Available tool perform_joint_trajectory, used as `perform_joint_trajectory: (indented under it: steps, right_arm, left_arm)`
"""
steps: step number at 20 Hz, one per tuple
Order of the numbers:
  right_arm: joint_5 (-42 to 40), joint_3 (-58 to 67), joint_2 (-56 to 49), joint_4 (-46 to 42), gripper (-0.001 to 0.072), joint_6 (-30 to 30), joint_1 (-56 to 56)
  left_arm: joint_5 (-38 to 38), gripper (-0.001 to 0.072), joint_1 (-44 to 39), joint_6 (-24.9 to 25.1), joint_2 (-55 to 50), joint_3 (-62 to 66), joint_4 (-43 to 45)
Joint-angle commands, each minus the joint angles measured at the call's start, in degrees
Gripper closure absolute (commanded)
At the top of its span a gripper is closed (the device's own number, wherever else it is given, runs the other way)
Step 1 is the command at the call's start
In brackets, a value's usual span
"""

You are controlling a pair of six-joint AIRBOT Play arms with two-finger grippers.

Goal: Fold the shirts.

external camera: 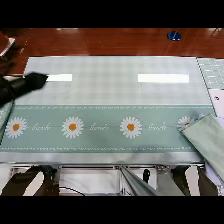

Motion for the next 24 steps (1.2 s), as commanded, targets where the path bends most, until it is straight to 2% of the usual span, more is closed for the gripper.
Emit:
perform_joint_trajectory:
  steps: [1,2,3,5,7,8,9,11,24]
  right_arm:
    - [-16.5,5.4,-7.7,31.0,0.0689,-9.4,14.6]
    - [-15.4,5.5,-10.2,29.6,0.0689,-10.9,21.7]
    - [-13.2,5.4,-12.7,24.2,0.0689,-11.4,28.9]
    - [-11.7,2.7,-17.2,8.9,0.0689,-11.1,43.8]
    - [-13.6,-2.5,-20.8,-7.8,0.0689,-3.1,54.1]
    - [-14.7,-4.7,-22.6,-14.0,0.0689,2.1,56.9]
    - [-15.1,-5.7,-24.0,-17.4,0.0689,4.5,58.2]
    - [-16.4,-5.7,-25.1,-18.9,0.0689,4.9,59.1]
    - [-18.3,-5.7,-24.8,-18.5,0.0689,5.0,59.1]
  left_arm:
    - [-3.6,0.0686,-0.5,-1.5,-5.1,12.8,-0.9]
    - [-5.5,0.0686,-2.8,-1.9,-7.1,16.3,-0.9]
    - [-8.0,0.0686,-5.2,-2.5,-8.7,18.4,-0.9]
    - [-13.4,0.0686,-10.4,-2.3,-10.2,18.3,1.5]
    - [-12.9,0.0685,-14.8,-4.0,-11.2,13.7,10.4]
    - [-11.3,0.0685,-15.4,-7.1,-12.0,11.1,13.9]
    - [-11.1,0.0685,-15.1,-10.1,-13.0,9.4,15.1]
    - [-11.4,0.0685,-13.7,-13.3,-14.4,8.7,15.0]
    - [-11.5,0.0685,-13.1,-13.3,-14.7,8.7,15.0]
